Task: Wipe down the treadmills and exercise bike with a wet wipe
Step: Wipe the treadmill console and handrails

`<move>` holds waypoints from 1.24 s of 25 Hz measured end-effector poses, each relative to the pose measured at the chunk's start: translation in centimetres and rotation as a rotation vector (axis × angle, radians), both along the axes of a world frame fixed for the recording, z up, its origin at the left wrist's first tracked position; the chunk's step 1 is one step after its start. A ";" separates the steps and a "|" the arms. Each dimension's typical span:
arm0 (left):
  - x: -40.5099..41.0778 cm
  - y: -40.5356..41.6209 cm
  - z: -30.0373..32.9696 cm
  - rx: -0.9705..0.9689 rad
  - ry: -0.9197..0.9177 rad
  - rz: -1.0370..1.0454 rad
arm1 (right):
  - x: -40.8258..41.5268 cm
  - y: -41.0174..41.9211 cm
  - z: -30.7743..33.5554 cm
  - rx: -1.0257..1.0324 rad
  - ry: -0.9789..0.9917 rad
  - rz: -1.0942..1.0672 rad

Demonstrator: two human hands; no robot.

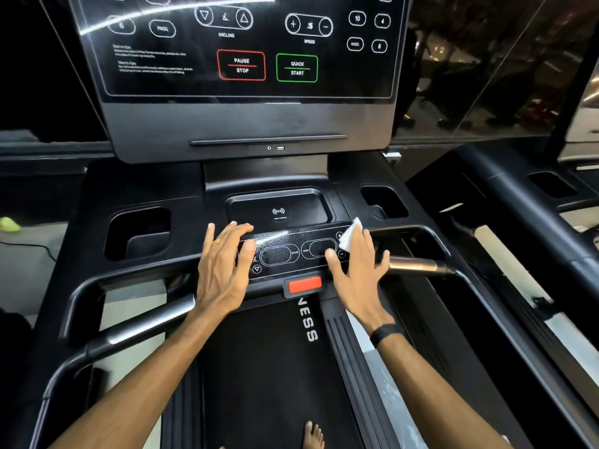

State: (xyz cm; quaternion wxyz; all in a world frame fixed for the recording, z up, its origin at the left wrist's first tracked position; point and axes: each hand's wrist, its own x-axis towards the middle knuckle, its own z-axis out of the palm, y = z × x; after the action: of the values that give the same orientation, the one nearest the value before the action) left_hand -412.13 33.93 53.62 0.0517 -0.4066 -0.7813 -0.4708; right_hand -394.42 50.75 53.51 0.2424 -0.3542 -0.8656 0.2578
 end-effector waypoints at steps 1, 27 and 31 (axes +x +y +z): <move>0.0 0.0 0.0 0.018 -0.008 0.008 | -1.1 0.5 0.8 0.004 -0.007 -0.006; -0.9 -0.5 -0.4 0.214 -0.303 0.229 | -0.4 -8.8 -2.7 0.523 -0.334 0.309; 0.0 -0.2 0.5 0.162 -0.178 0.168 | 1.8 -3.5 -2.7 0.360 -0.309 -0.040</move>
State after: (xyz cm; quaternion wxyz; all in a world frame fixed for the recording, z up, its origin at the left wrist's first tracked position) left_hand -412.16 33.75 54.16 0.0539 -0.2909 -0.7736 -0.5604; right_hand -392.62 47.25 50.79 0.1711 -0.3577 -0.9173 0.0371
